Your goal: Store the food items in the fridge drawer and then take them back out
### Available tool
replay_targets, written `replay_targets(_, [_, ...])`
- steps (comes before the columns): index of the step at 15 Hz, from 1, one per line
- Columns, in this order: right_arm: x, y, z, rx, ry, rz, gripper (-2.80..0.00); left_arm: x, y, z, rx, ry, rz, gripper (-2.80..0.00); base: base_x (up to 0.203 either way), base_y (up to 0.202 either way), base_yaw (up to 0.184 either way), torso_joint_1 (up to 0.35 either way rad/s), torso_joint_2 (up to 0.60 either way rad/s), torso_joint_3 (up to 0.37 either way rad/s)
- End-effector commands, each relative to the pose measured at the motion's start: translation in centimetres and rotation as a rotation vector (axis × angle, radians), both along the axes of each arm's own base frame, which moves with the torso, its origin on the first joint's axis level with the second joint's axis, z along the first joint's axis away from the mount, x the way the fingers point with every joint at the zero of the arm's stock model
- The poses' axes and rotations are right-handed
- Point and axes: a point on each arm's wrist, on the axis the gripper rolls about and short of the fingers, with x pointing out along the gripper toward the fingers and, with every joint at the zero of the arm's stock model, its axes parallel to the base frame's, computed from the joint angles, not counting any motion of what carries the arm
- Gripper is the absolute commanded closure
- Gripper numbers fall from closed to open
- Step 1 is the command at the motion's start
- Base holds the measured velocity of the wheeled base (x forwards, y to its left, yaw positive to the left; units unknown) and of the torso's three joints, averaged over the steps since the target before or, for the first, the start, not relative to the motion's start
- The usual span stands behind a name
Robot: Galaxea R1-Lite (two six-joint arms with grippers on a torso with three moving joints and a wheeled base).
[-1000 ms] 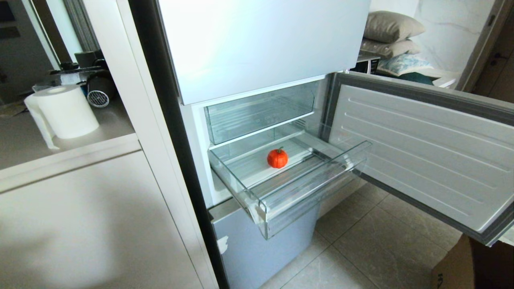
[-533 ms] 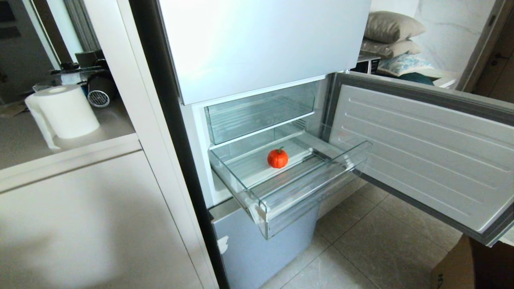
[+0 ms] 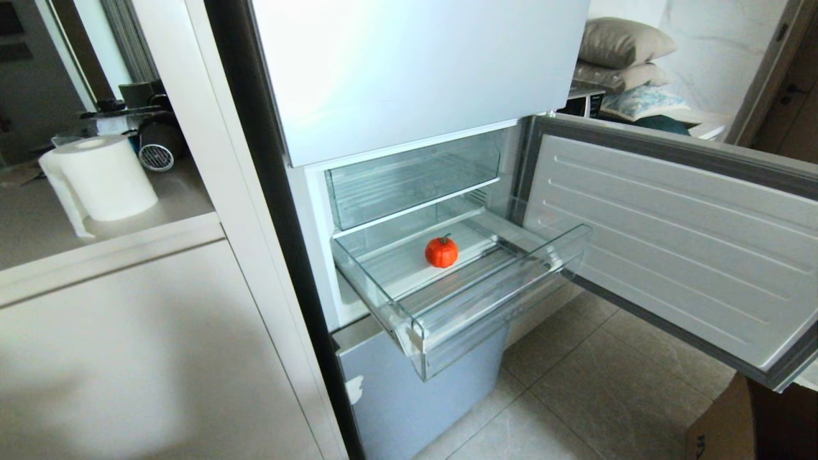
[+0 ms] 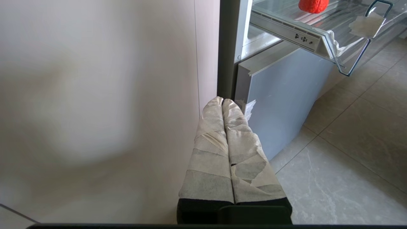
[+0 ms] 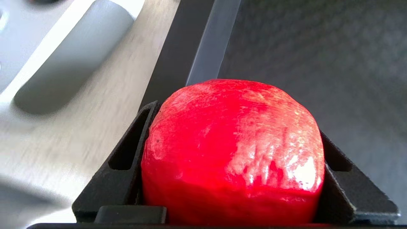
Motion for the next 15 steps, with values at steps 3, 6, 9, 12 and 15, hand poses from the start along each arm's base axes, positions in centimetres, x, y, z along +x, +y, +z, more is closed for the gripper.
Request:
replay_targets(3, [-5.0,2.5,5.6,-0.057,-0.034,-0.069,0.0,0.0,0.0,0.0,0.0,0.001,0.001,0.0,0.0,0.0,0.0,0.0,0.0,0.0])
replay_targets(6, [-10.8,5.3,9.6,-0.112,-0.056,-0.176,0.0,0.0,0.0,0.0,0.0,0.0,0.001,0.0,0.0,0.0,0.0,0.0,0.0,0.0])
replay_targets(9, [-15.3,9.9,12.9,-0.183,-0.086,-0.249,0.0,0.0,0.0,0.0,0.0,0.0,0.001,0.0,0.0,0.0,0.0,0.0,0.0,0.0])
replay_targets(12, [-17.5,16.3,14.2,-0.236,-0.13,-0.19,0.0,0.0,0.0,0.0,-0.001,0.0,0.001,0.0,0.0,0.0,0.0,0.0,0.0,0.0])
replay_targets(15, [-18.6,22.3,13.3,-0.279,-0.162,-0.02,0.0,0.0,0.0,0.0,0.0,0.0,0.001,0.0,0.0,0.0,0.0,0.0,0.0,0.0])
